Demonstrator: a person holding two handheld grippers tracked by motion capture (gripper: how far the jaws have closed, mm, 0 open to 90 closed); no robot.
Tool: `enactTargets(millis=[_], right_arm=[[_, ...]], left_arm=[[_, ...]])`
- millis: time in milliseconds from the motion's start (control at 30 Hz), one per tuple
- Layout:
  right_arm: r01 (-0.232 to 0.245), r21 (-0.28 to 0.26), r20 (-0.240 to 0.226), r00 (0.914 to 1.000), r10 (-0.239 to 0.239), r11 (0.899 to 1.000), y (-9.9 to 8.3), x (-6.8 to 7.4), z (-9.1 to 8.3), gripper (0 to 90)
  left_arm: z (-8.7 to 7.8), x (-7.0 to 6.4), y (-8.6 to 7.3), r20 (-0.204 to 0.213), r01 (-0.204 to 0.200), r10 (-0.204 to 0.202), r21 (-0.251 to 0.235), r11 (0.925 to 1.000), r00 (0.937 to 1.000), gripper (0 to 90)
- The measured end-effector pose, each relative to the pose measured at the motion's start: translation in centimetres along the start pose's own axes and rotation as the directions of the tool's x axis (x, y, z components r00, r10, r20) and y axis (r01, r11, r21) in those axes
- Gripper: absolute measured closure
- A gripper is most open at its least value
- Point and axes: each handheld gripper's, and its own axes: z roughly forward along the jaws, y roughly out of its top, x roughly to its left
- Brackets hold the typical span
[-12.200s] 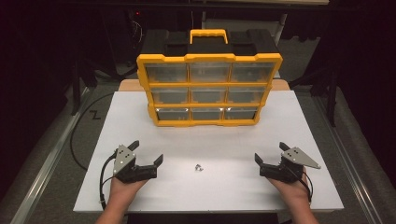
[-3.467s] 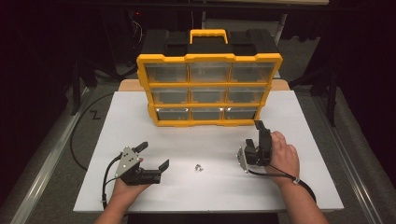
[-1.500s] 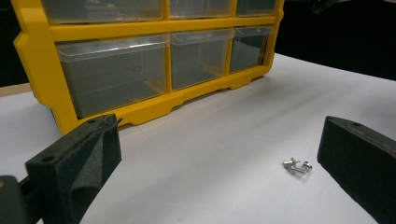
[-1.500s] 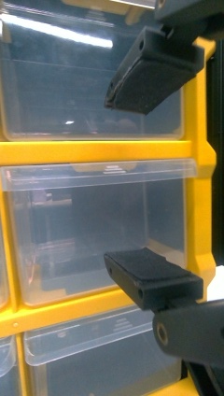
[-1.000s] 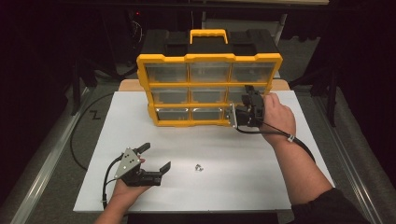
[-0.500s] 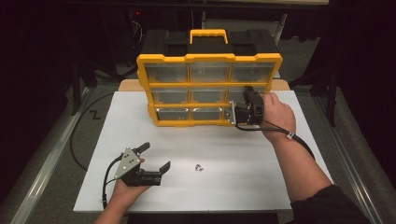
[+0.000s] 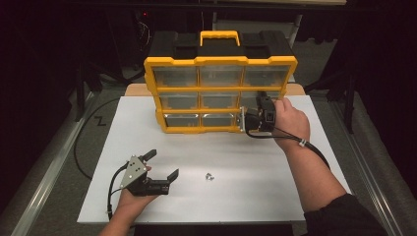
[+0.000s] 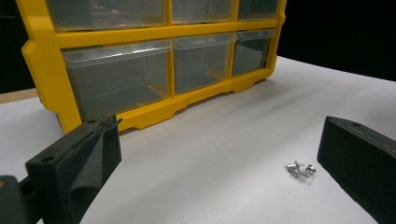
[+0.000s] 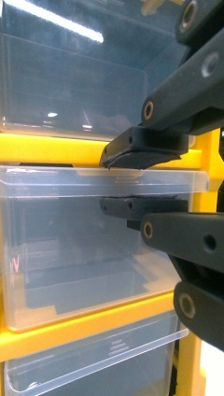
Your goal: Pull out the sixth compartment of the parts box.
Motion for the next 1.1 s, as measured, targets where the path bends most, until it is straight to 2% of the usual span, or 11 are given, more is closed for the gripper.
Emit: enactTargets(millis=[67, 100, 133, 300, 567, 733, 900, 1067, 1100], right_arm=[[-0.005, 0.002, 0.006, 1.0000, 0.005, 1.000, 0.03, 0.35, 0.08, 71.9], [0.023, 0.004, 0.018, 0.9996, -0.023, 1.000, 0.11, 0.35, 0.08, 71.1], [0.024, 0.009, 0.021, 0.9995, -0.024, 1.000, 0.15, 0.48, 0.09, 71.2], [0.018, 0.016, 0.038, 0.9991, -0.019, 1.000, 0.29, 0.44, 0.10, 78.1], [0.020, 0.015, 0.031, 0.9993, -0.021, 1.000, 0.29, 0.25, 0.05, 79.5], [0.013, 0.031, -0.001, 0.9999, -0.013, 0.999, 0.31, 0.07, -0.17, 79.4], [0.021, 0.016, 0.007, 0.9998, -0.021, 1.000, 0.24, -0.01, -0.27, 79.4], [0.033, 0.029, -0.016, 0.9993, -0.033, 0.999, 0.28, -0.21, -0.67, 79.4], [0.036, 0.019, -0.005, 0.9994, -0.036, 0.999, 0.24, -0.18, -0.69, 79.4]], left_arm=[[-0.01, 0.00, 0.00, 0.000, 0.001, -0.001, -0.001, 1.0000, 1.0000, 0.5], [-0.02, 0.01, 0.01, 0.001, 0.000, 0.000, 0.000, 1.0000, 1.0000, 0.5], [-0.02, 0.00, 0.01, 0.001, 0.000, 0.000, -0.001, 1.0000, 1.0000, 0.5], [-0.01, -0.01, 0.00, 0.001, 0.003, -0.003, -0.003, 1.0000, 1.0000, 0.5], [0.00, 0.04, -0.01, 0.000, 0.006, -0.006, -0.001, 1.0000, 1.0000, 0.5], [0.03, 0.03, -0.03, 0.003, 0.005, -0.005, 0.002, 1.0000, 1.0000, 0.5], [-0.02, 0.07, -0.01, 0.001, 0.002, -0.002, 0.001, 1.0000, 1.0000, 0.5], [-0.03, 0.00, 0.01, 0.004, 0.002, -0.002, -0.001, 1.0000, 1.0000, 0.5], [-0.03, 0.00, 0.01, 0.004, 0.002, -0.002, -0.001, 1.0000, 1.0000, 0.5]])
